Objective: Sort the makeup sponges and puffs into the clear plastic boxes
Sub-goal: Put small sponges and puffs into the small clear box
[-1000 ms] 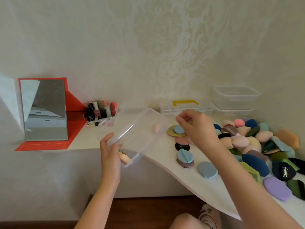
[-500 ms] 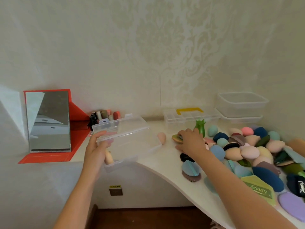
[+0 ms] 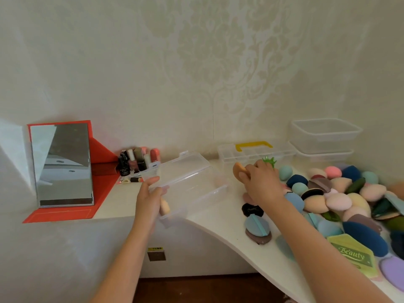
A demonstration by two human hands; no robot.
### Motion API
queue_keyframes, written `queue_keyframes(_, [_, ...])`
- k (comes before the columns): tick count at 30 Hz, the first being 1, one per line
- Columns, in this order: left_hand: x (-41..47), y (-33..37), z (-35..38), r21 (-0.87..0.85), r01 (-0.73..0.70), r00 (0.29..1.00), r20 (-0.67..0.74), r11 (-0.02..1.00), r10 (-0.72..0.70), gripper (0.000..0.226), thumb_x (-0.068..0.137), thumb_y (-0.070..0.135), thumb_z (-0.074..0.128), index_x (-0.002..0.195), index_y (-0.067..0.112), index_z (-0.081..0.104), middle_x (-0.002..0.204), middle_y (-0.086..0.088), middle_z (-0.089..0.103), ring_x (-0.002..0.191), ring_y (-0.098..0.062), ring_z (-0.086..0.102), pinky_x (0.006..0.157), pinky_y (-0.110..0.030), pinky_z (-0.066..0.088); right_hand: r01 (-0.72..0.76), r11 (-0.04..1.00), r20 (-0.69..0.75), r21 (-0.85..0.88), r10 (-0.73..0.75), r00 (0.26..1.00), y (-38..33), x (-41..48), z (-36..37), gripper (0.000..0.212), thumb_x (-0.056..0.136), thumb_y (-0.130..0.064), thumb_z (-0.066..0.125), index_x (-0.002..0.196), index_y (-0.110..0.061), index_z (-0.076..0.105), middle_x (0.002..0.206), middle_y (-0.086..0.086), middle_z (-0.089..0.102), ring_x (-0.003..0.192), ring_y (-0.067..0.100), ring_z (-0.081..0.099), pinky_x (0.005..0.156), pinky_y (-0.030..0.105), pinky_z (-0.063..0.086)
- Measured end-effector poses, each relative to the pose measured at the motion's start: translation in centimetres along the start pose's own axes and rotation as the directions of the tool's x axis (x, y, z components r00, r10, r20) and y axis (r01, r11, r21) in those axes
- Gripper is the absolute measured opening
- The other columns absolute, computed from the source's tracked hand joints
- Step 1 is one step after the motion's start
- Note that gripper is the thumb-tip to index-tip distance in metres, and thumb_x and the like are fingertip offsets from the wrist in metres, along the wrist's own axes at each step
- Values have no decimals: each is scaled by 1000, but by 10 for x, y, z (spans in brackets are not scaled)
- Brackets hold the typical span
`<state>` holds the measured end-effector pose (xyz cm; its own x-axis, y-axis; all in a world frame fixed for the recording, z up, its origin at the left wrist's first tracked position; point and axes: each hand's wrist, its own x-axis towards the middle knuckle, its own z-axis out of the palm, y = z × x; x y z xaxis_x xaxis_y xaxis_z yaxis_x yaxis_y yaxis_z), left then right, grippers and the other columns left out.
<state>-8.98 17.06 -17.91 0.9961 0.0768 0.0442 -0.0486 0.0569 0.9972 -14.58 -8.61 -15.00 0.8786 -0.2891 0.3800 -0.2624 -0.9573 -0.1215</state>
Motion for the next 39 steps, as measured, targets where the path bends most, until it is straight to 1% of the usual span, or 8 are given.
queue_keyframes(3, [-3, -7, 13, -55, 8, 1000, -5, 998, -8, 27, 84, 12, 62, 106, 28, 60, 121, 1, 55, 111, -21, 53, 91, -39, 44, 1, 996, -130, 94, 11, 992, 2, 0, 0, 35, 99, -34, 40, 102, -8, 64, 106, 10, 54, 99, 28, 47, 78, 33, 31])
queue_keyframes(8, [-9, -9, 26, -77, 20, 1000, 20, 997, -18, 23, 86, 15, 61, 105, 26, 62, 110, 6, 58, 110, -18, 55, 89, -35, 43, 159, 862, -295, 481, -11, 956, -26, -8, -21, 15, 88, -19, 63, 94, -6, 68, 86, 7, 59, 76, 22, 54, 64, 25, 33])
queue_keyframes(13, [-12, -6, 31, -27, 37, 999, 26, 999, -36, 25, 87, 19, 61, 111, 26, 59, 115, 0, 60, 102, -11, 55, 76, -29, 43, 240, 796, -219, 556, -138, 966, -67, -22, -38, 12, 87, -20, 61, 95, -13, 64, 86, -2, 65, 76, 15, 54, 63, 26, 34])
queue_keyframes(20, [-24, -4, 25, -21, 3, 1000, 21, 1000, -2, 21, 92, 17, 54, 110, 27, 59, 114, 1, 58, 100, -12, 55, 71, -28, 44, 164, 850, 48, 500, -217, 975, -107, -30, -16, 17, 87, -26, 55, 93, -12, 61, 86, 7, 68, 82, 25, 61, 66, 30, 42])
queue_keyframes(28, [-30, -4, 14, -49, -21, 1000, 16, 999, 22, 26, 95, 10, 45, 114, 22, 59, 112, -3, 60, 97, -10, 58, 69, -21, 45, 155, 820, 190, 550, -304, 934, -124, -37, -4, 16, 89, -5, 49, 100, -13, 42, 92, 14, 63, 82, 29, 56, 65, 31, 39])
queue_keyframes(33, [-34, -3, 12, -61, -21, 999, 36, 998, 23, 22, 93, 16, 54, 114, 22, 59, 114, 0, 59, 101, -8, 56, 69, -17, 41, 156, 861, 300, 484, -330, 895, -125, -35, -11, 50, 90, -7, 45, 138, -23, 43, 121, 14, 59, 113, 28, 53, 90, 31, 42])
queue_keyframes(36, [-36, -2, 11, -60, -10, 999, 37, 998, 12, 23, 94, 15, 51, 115, 21, 57, 116, -2, 61, 94, -2, 57, 65, -15, 40, 151, 838, 230, 524, -309, 923, -124, -39, -18, 38, 90, -9, 41, 127, -13, 50, 114, 16, 59, 101, 30, 57, 82, 30, 43])
queue_keyframes(39, [-35, -4, 11, -48, 0, 999, 33, 999, 1, 21, 95, 18, 51, 114, 25, 57, 119, -3, 60, 100, -10, 58, 68, -17, 43, 129, 848, 240, 514, -286, 928, -125, -44, -19, 29, 85, -4, 45, 114, -7, 45, 102, 17, 59, 83, 26, 54, 67, 31, 43])
